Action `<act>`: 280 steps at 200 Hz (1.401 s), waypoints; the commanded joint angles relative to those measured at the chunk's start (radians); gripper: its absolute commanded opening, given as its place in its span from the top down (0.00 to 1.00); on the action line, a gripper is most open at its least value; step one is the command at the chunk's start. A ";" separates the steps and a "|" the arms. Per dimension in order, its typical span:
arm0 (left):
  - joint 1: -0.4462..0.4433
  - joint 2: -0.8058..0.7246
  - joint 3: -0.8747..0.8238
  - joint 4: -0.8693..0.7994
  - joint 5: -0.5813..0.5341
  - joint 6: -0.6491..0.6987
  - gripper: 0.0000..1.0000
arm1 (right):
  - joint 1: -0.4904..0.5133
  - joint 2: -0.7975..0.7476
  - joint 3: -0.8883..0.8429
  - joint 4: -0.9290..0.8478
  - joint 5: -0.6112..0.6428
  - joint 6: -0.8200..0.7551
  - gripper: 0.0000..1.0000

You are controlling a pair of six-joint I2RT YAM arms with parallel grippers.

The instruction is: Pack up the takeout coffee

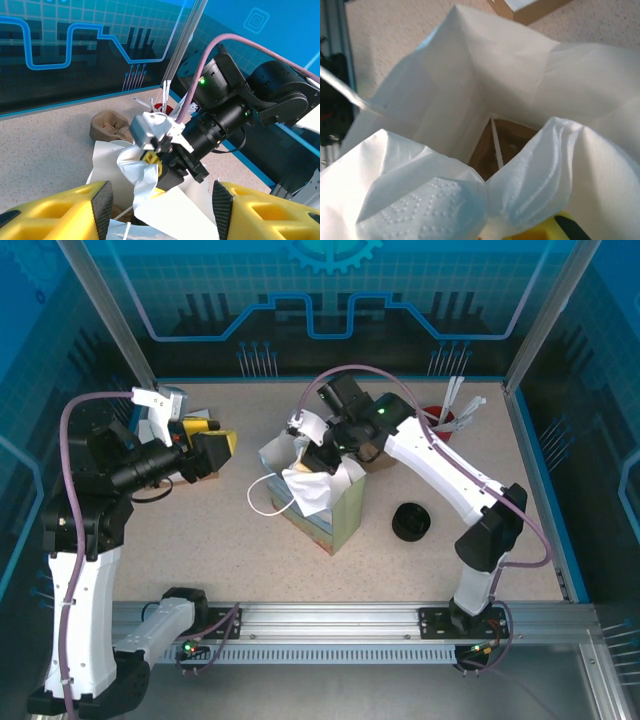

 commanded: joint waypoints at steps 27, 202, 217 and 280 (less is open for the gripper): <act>-0.007 -0.003 0.014 0.018 0.003 -0.007 0.41 | 0.056 0.125 0.113 -0.140 0.210 -0.063 0.78; -0.007 -0.020 -0.154 0.092 -0.225 -0.126 0.22 | 0.035 -0.229 0.100 -0.047 0.371 0.234 0.30; -0.006 -0.020 -0.196 0.104 -0.312 -0.160 0.15 | 0.029 -0.318 0.003 -0.026 0.455 0.297 0.27; 0.149 -0.017 -0.362 0.155 -0.523 -0.241 0.01 | -0.118 -0.768 -0.556 0.142 0.624 0.496 0.00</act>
